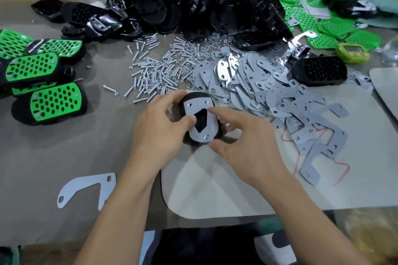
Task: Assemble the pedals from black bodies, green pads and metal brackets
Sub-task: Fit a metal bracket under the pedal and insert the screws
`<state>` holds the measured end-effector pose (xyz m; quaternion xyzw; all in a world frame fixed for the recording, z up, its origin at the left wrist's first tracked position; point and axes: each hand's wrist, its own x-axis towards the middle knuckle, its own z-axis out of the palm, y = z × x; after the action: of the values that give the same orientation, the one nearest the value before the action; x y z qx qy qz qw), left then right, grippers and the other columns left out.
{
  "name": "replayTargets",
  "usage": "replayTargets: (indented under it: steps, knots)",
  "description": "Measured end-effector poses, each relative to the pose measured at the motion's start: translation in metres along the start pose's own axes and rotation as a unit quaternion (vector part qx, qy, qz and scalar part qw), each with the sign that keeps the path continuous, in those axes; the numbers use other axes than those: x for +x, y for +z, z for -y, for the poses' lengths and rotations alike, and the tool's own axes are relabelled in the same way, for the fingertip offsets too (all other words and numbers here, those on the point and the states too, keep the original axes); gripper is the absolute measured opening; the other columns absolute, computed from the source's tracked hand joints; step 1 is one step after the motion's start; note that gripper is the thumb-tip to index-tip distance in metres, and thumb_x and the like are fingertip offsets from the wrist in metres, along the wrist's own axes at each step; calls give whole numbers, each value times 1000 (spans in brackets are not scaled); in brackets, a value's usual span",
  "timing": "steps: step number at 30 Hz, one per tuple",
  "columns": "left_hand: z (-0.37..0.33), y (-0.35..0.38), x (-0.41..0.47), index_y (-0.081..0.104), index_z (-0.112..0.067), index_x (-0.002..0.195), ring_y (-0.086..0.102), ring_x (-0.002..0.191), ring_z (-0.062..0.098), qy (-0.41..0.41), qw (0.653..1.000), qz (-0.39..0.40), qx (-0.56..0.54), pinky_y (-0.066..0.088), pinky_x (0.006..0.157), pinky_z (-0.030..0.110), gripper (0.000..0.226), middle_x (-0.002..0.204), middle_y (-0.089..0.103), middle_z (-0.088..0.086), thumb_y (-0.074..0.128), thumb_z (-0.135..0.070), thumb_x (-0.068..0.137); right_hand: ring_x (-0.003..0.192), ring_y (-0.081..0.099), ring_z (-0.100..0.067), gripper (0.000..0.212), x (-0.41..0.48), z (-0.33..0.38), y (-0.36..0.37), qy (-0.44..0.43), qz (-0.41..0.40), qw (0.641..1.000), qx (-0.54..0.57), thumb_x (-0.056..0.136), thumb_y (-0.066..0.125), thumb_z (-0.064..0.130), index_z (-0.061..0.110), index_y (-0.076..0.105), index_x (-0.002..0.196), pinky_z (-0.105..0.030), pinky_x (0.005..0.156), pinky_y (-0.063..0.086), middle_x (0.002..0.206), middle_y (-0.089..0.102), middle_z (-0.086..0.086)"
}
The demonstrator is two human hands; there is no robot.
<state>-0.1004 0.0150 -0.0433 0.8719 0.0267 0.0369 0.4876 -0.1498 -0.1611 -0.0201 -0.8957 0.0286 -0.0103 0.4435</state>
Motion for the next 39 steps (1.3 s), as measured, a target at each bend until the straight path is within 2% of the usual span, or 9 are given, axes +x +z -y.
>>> replayTargets:
  steps: [5, 9, 14, 17, 22, 27, 31, 35, 39]
  knots:
    - [-11, 5, 10, 71, -46, 117, 66, 99, 13, -55, 996, -62, -25, 54, 98, 42, 54, 109, 63, -14, 65, -34, 64, 91, 56, 1, 62, 10, 8, 12, -39, 5, 999, -13, 75, 82, 13, 42, 65, 128, -31, 89, 57, 105, 71, 14]
    - [-14, 12, 6, 73, -42, 118, 67, 104, 14, -74, 992, -105, -14, 53, 100, 43, 54, 109, 63, -14, 64, -30, 66, 83, 66, 1, 50, 27, 9, -11, -52, 43, 997, -48, 81, 73, 12, 44, 71, 120, -20, 84, 56, 96, 72, 19]
    - [-14, 10, 5, 74, -47, 117, 66, 102, 13, -95, 990, -106, -10, 53, 96, 43, 49, 108, 64, -17, 71, -25, 73, 64, 58, 16, 34, 76, 35, -24, -80, -8, 994, -76, 90, 59, 6, 30, 81, 100, 3, 60, 42, 92, 75, 15]
    - [-18, 9, 5, 74, -49, 116, 65, 102, 11, -114, 988, -98, -16, 53, 95, 42, 53, 110, 65, -19, 68, -34, 66, 58, 60, 5, 28, 112, 56, -12, -117, 28, 977, -173, 89, 61, 11, 29, 82, 92, -8, 59, 49, 84, 76, 8]
    - [-18, 8, 10, 72, -59, 102, 67, 97, 7, -160, 981, -101, -41, 55, 93, 38, 53, 104, 69, -23, 69, -33, 56, 90, 66, -27, 14, 161, 69, 20, -146, 45, 935, -319, 90, 71, 25, 15, 75, 99, -40, 82, 56, 87, 70, -7]
    - [-18, 8, 13, 66, -67, 75, 66, 90, -2, -186, 977, -99, -48, 51, 79, 27, 41, 96, 70, -29, 68, -35, 50, 82, 61, -29, 7, 179, 69, 41, -140, 57, 928, -342, 84, 68, 14, 12, 62, 81, -32, 58, 42, 82, 60, -8]
    - [-19, 8, 13, 65, -66, 72, 61, 87, -11, -187, 975, -109, -45, 41, 70, 18, 39, 90, 68, -35, 67, -35, 48, 77, 55, -33, 21, 179, 67, 42, -161, 33, 917, -364, 85, 67, 13, 14, 51, 71, -33, 59, 37, 69, 43, -2]
    - [-19, 7, 14, 69, -65, 84, 58, 84, -17, -180, 976, -117, -30, 42, 70, 18, 48, 88, 57, -53, 69, -36, 47, 89, 63, -28, 13, 173, 62, 31, -143, 0, 940, -309, 89, 70, 30, 19, 72, 96, -36, 75, 53, 89, 68, -6]
    - [-20, -1, 22, 71, -61, 86, 60, 84, -13, -191, 978, -90, -3, 45, 72, 23, 51, 82, 57, -52, 72, -38, 40, 53, 58, -6, 12, 152, 50, 10, -114, -63, 989, -70, 84, 73, 27, 25, 73, 72, -27, 56, 50, 57, 66, 9]
